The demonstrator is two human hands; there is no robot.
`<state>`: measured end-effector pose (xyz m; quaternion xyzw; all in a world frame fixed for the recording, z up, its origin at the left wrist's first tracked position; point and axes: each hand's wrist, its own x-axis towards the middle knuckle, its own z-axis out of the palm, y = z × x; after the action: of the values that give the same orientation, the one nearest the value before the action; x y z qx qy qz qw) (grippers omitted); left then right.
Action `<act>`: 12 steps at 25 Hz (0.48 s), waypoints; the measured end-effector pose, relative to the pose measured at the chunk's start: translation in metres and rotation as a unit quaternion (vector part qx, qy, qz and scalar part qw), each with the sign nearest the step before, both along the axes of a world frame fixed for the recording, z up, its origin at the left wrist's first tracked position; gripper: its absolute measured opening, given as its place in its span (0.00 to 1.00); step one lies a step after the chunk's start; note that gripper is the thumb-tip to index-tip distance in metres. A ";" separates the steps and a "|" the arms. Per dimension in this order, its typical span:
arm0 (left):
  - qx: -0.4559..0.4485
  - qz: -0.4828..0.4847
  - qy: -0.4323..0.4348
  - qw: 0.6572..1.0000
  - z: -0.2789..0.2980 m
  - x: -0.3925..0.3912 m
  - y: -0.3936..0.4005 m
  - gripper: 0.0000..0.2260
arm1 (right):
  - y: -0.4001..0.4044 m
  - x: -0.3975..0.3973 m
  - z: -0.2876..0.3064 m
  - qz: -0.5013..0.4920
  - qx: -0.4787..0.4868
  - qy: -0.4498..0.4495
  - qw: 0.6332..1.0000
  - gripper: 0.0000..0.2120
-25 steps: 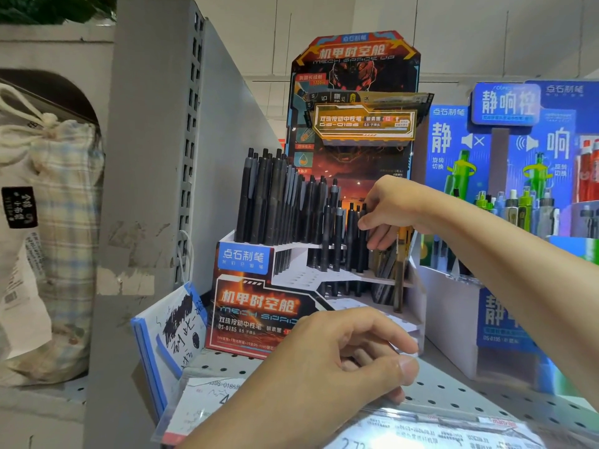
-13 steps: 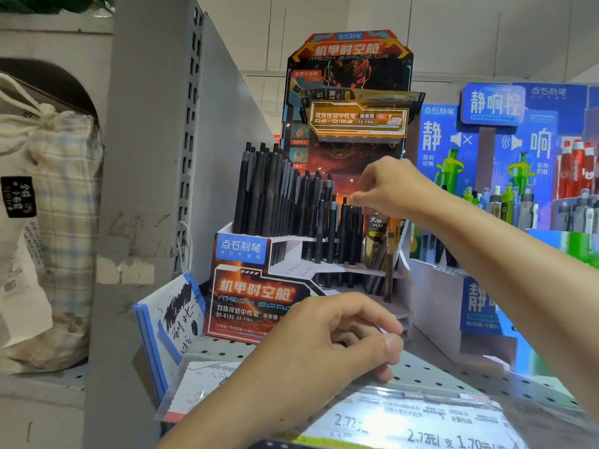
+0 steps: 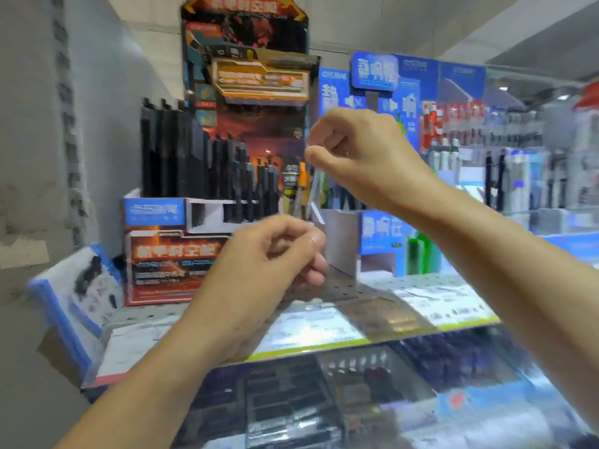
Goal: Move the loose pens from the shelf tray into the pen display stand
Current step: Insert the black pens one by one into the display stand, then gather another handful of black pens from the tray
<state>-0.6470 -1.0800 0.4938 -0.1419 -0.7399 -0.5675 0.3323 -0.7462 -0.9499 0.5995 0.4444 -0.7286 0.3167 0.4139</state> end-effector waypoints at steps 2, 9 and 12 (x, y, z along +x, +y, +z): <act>0.011 -0.011 0.026 1.000 0.002 -0.013 0.021 0.05 | 0.029 0.000 -0.014 -0.019 -0.021 -0.004 1.000 0.06; -0.030 -0.137 0.006 0.990 -0.016 -0.067 0.166 0.06 | 0.198 -0.025 -0.063 -0.129 -0.052 -0.076 0.987 0.05; -0.047 -0.184 -0.006 0.982 -0.020 -0.104 0.255 0.05 | 0.301 -0.046 -0.086 -0.180 -0.059 -0.107 0.976 0.05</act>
<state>-0.7507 -0.8253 0.4734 -0.2878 -0.7286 -0.5848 0.2106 -0.7924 -0.6489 0.5133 0.2445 -0.8165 0.3252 0.4096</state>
